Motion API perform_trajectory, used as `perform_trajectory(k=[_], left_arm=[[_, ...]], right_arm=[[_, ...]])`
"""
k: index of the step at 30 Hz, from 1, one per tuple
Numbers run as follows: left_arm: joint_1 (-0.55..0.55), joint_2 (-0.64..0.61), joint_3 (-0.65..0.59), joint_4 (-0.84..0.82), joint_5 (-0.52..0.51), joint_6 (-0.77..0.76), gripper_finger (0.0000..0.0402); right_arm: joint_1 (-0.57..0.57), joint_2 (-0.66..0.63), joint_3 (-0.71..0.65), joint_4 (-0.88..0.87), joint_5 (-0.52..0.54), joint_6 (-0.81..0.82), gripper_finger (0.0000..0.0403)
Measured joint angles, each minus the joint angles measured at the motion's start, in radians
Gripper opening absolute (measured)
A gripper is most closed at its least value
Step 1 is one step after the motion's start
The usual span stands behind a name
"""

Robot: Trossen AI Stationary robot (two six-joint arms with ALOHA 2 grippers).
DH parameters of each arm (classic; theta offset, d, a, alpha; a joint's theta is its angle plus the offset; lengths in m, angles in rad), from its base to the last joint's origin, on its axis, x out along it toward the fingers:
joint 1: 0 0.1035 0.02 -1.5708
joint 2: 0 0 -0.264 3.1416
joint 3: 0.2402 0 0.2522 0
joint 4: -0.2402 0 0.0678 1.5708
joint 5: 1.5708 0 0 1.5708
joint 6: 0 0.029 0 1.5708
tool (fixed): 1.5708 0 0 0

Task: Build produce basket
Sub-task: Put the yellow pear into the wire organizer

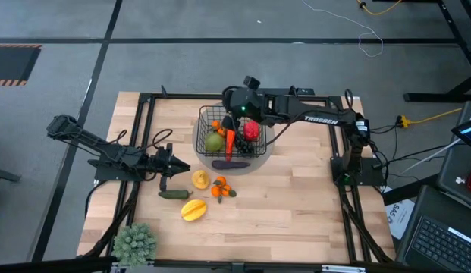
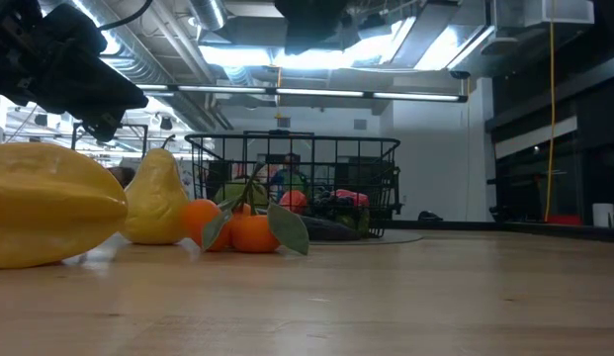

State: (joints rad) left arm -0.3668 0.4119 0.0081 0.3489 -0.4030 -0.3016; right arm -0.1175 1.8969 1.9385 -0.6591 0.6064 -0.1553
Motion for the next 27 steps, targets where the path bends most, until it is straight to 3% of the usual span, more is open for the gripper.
perform_trajectory(k=[5,8,12,16,19,24,27], left_arm=[[0.000,0.000,0.000,0.000,0.000,0.000,0.0041],[0.000,0.000,0.000,0.000,0.000,0.000,0.0041],[0.000,0.000,0.000,0.000,0.000,0.000,0.0041],[0.000,0.000,0.000,0.000,0.000,0.000,0.0041],[0.000,0.000,0.000,0.000,0.000,0.000,0.0041],[0.000,0.000,0.000,0.000,0.000,0.000,0.0041],[0.000,0.000,0.000,0.000,0.000,0.000,0.0041]], right_arm=[[0.061,-0.007,0.000,-0.040,-0.013,0.023,0.0135],[0.116,-0.018,0.000,-0.101,-0.084,0.031,0.0135],[0.192,-0.018,0.001,-0.213,-0.248,0.071,0.0135],[0.250,-0.003,-0.002,-0.264,-0.491,0.102,0.0135],[0.298,0.006,-0.045,-0.187,-0.601,0.098,0.0135],[0.360,0.016,-0.191,0.129,-0.608,0.094,0.0135],[0.377,0.030,-0.307,0.423,-0.580,0.097,0.0135]])
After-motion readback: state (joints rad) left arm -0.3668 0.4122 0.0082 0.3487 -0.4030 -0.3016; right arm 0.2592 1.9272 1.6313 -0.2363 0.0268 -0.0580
